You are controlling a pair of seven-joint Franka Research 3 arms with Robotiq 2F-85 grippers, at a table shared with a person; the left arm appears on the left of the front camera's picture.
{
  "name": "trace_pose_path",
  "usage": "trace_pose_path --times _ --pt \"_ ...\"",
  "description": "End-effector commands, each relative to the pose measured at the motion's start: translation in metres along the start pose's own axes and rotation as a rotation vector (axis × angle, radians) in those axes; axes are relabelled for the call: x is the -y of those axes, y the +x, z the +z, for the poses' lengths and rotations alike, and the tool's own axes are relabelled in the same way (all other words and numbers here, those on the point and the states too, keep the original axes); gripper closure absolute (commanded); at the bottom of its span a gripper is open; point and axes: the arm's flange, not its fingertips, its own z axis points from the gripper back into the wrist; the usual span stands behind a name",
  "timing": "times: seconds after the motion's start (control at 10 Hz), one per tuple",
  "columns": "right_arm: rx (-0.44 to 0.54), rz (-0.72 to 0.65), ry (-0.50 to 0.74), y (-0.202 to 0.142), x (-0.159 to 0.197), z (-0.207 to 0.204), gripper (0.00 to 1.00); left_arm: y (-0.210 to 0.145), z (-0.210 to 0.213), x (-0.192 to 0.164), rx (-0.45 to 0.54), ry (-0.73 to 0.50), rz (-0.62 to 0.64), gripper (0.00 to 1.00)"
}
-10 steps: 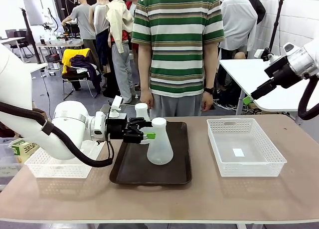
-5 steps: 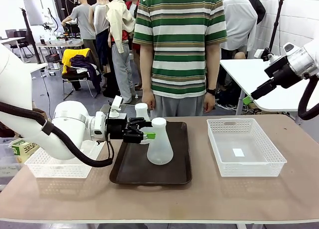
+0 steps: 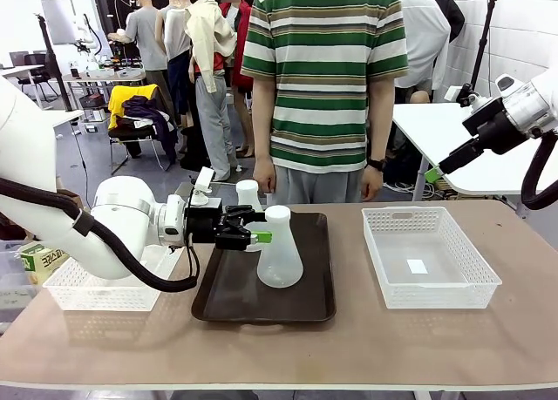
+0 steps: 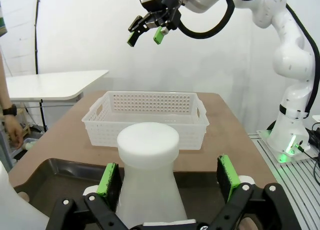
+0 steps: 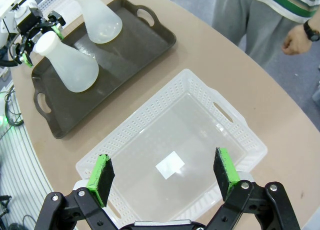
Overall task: Prepare the laboratory tools.
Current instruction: Place the picked Big flask upright in the Handle tray as directed by the person.
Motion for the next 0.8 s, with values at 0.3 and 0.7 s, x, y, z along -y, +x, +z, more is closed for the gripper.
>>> trace_pose_path --times 0.3,0.7 --pt "-0.012 0.002 -0.013 0.0016 -0.0011 -0.0008 0.0 0.0001 -0.001 0.0001 0.007 0.007 -0.013 0.0" --pt "-0.012 0.002 -0.013 0.0016 -0.0011 -0.0008 0.0 0.0001 -0.001 0.0001 0.007 0.007 -0.013 0.0"
